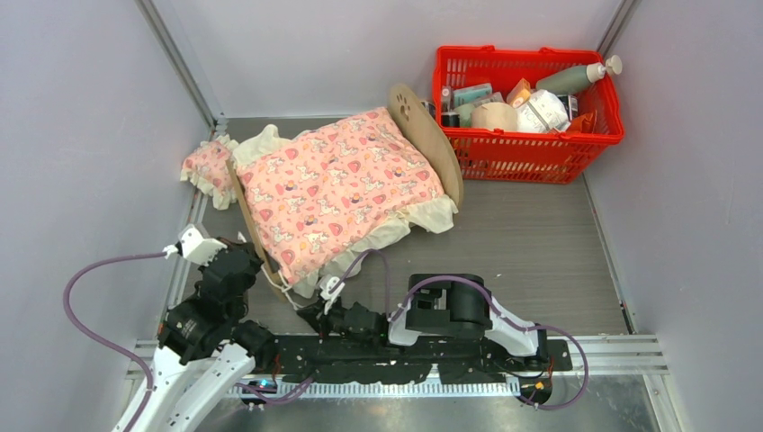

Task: Set up the pet bed
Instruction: Tie the ropes to the bed frame, then adjust the bed frame at the center of the board.

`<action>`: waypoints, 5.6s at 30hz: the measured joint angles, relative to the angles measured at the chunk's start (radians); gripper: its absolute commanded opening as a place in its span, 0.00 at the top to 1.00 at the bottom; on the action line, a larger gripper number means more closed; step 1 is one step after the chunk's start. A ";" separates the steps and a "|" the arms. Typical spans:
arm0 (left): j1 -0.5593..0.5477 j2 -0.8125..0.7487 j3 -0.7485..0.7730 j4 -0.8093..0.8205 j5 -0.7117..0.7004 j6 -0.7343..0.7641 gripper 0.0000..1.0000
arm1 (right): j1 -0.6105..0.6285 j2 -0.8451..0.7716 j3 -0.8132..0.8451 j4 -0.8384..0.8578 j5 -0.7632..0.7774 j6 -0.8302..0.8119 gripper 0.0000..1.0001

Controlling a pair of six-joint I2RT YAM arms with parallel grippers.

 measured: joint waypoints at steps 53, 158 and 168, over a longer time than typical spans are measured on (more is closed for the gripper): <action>-0.002 0.195 0.206 0.101 0.108 0.414 0.49 | -0.078 -0.470 -0.239 -0.367 0.108 0.080 0.54; 0.360 0.441 0.018 0.212 0.407 0.768 1.00 | -0.289 -1.537 -0.116 -1.492 0.418 -0.146 0.23; 0.465 0.228 -0.029 0.180 0.546 0.861 1.00 | -0.419 -1.553 -0.147 -1.532 0.457 -0.184 0.19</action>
